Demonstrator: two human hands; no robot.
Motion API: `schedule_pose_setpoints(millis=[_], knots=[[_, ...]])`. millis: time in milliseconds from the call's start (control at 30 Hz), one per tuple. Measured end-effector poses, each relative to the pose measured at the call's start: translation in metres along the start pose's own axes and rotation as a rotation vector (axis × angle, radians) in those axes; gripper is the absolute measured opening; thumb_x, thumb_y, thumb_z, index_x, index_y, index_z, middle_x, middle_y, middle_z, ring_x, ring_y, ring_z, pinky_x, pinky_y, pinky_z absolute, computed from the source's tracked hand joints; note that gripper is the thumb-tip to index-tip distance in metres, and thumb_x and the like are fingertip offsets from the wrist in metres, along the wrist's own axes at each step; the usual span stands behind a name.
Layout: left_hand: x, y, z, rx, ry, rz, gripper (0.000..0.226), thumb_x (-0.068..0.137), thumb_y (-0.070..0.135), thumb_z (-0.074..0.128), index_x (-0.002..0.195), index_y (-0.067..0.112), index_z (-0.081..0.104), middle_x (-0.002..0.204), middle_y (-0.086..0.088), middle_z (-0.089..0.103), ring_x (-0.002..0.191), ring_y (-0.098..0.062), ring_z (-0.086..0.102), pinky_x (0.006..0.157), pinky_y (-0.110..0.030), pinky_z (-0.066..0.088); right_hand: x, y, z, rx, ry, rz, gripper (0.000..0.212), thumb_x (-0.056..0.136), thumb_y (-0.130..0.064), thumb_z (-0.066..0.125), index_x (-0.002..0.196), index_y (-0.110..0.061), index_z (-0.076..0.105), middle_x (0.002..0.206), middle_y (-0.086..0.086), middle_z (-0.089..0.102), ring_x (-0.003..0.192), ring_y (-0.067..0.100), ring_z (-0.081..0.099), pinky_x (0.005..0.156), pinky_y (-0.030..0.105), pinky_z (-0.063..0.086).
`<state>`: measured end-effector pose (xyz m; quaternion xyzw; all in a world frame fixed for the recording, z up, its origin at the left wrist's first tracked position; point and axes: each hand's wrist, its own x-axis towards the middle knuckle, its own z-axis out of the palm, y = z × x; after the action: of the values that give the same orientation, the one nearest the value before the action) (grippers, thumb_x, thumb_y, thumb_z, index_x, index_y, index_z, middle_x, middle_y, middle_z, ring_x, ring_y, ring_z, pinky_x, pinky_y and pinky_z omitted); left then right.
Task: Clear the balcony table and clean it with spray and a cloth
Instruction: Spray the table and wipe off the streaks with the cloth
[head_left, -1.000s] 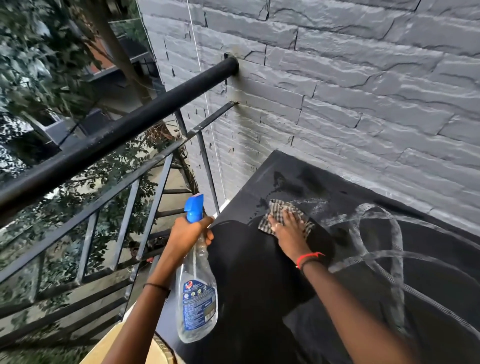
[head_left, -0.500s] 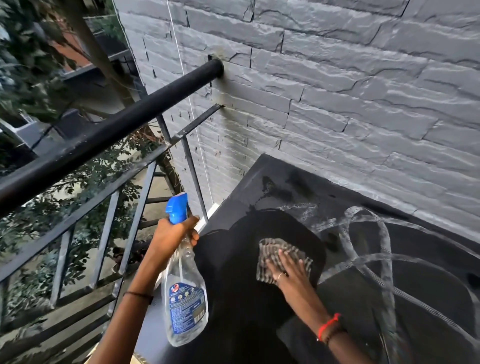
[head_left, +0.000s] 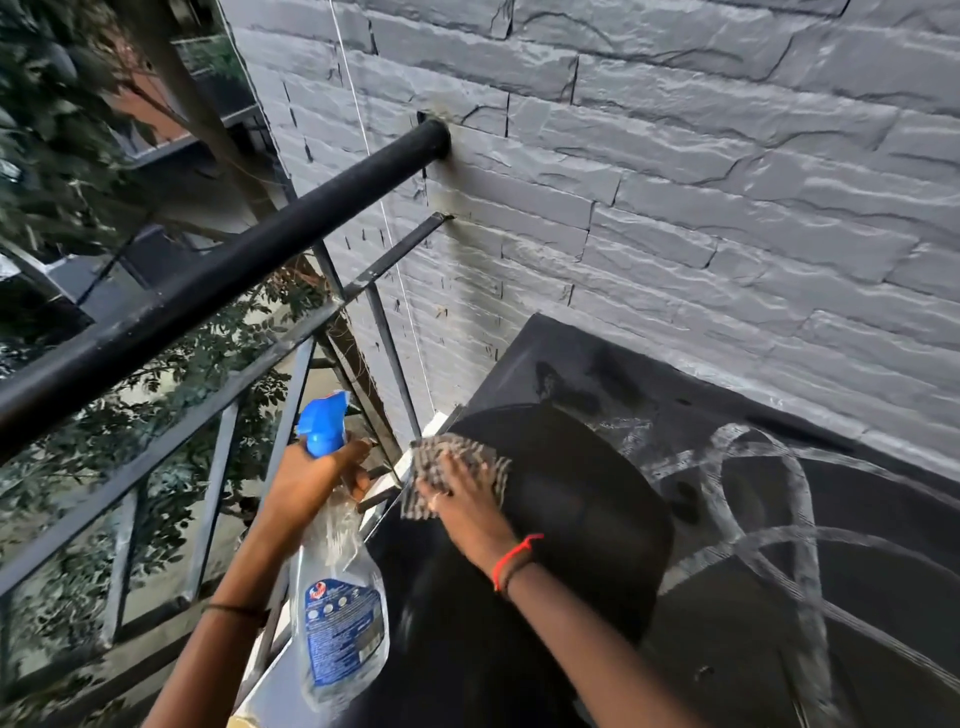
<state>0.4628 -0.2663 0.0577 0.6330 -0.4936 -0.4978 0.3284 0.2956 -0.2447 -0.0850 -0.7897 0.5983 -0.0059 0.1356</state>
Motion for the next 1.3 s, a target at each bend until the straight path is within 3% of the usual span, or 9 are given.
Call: schedule_pose_setpoints(millis=[233, 333, 433, 567, 867, 1000, 1100, 1200, 1300], knots=[[0.020, 0.015, 0.014, -0.034, -0.030, -0.003, 0.012, 0.089, 0.009, 0.060, 0.078, 0.006, 0.055, 0.048, -0.004, 0.060, 0.039, -0.011, 0.052, 0.045, -0.021, 0.045, -0.092, 0.018, 0.048, 0.003, 0.114, -0.123, 0.067, 0.061, -0.015, 0.072, 0.124, -0.032, 0.055, 0.138, 0.008, 0.050, 0.127, 0.027, 0.047, 0.096, 0.049, 0.046], [0.027, 0.016, 0.020, -0.034, -0.025, -0.014, 0.014, 0.089, 0.012, 0.061, 0.078, 0.004, 0.056, 0.049, -0.006, 0.061, 0.039, -0.011, 0.052, 0.043, -0.017, 0.045, -0.112, 0.072, 0.041, -0.008, 0.202, 0.064, 0.064, 0.067, -0.010, 0.044, 0.126, -0.032, 0.052, 0.138, 0.008, 0.045, 0.123, 0.031, 0.050, 0.102, 0.046, 0.038], [0.031, 0.019, 0.026, -0.039, -0.046, -0.013, 0.017, 0.090, 0.013, 0.060, 0.078, 0.002, 0.056, 0.049, -0.006, 0.060, 0.038, -0.010, 0.051, 0.041, -0.015, 0.043, -0.101, 0.149, 0.025, -0.020, 0.221, 0.290, 0.077, 0.071, 0.004, 0.045, 0.140, -0.027, 0.040, 0.148, 0.016, 0.034, 0.136, 0.034, 0.034, 0.113, 0.045, 0.018], [0.032, 0.019, 0.031, -0.023, -0.058, -0.025, 0.015, 0.089, 0.013, 0.061, 0.082, 0.001, 0.056, 0.050, -0.007, 0.061, 0.038, -0.011, 0.053, 0.041, -0.016, 0.045, -0.032, 0.216, -0.009, 0.031, 0.211, 0.461, 0.053, 0.087, -0.018, 0.029, 0.139, -0.021, 0.044, 0.147, 0.026, 0.029, 0.138, 0.039, 0.027, 0.113, 0.052, 0.022], [0.042, 0.028, 0.051, -0.034, -0.059, -0.009, 0.018, 0.089, 0.010, 0.062, 0.073, 0.004, 0.055, 0.048, -0.007, 0.059, 0.038, -0.014, 0.050, 0.051, -0.028, 0.042, 0.029, 0.118, -0.008, -0.004, 0.070, 0.114, 0.072, 0.086, 0.008, 0.036, 0.148, -0.025, 0.022, 0.156, 0.019, -0.002, 0.144, 0.034, -0.003, 0.114, 0.052, -0.001], [0.051, 0.032, 0.058, -0.067, -0.084, -0.011, 0.015, 0.088, 0.011, 0.063, 0.076, 0.005, 0.055, 0.050, -0.009, 0.060, 0.039, -0.016, 0.051, 0.055, -0.031, 0.044, -0.024, 0.119, 0.022, 0.024, 0.201, 0.008, 0.082, 0.073, 0.010, 0.058, 0.142, -0.026, 0.036, 0.154, 0.015, 0.020, 0.143, 0.029, 0.019, 0.114, 0.049, 0.010], [0.060, 0.032, 0.063, -0.075, -0.098, 0.001, 0.016, 0.088, 0.010, 0.063, 0.075, 0.006, 0.055, 0.050, -0.010, 0.060, 0.040, -0.018, 0.050, 0.056, -0.032, 0.042, -0.057, 0.158, 0.025, 0.046, 0.215, 0.059, 0.087, 0.062, 0.001, 0.074, 0.136, -0.029, 0.040, 0.146, 0.012, 0.039, 0.133, 0.030, 0.040, 0.116, 0.041, 0.015], [0.064, 0.033, 0.068, -0.083, -0.107, 0.010, 0.018, 0.088, 0.009, 0.063, 0.073, 0.008, 0.054, 0.050, -0.010, 0.059, 0.039, -0.017, 0.048, 0.054, -0.031, 0.041, -0.063, 0.216, 0.011, 0.072, 0.234, 0.219, 0.071, 0.085, -0.001, 0.055, 0.144, -0.031, 0.031, 0.155, 0.008, 0.019, 0.143, 0.028, 0.019, 0.116, 0.033, -0.001], [0.066, 0.034, 0.072, -0.091, -0.113, 0.005, 0.018, 0.087, 0.009, 0.063, 0.071, 0.010, 0.055, 0.049, -0.010, 0.059, 0.039, -0.017, 0.048, 0.055, -0.032, 0.042, -0.033, 0.265, -0.013, 0.021, 0.266, 0.386, 0.071, 0.087, 0.005, 0.041, 0.147, -0.027, 0.023, 0.155, 0.018, 0.014, 0.144, 0.032, 0.012, 0.118, 0.039, 0.008]])
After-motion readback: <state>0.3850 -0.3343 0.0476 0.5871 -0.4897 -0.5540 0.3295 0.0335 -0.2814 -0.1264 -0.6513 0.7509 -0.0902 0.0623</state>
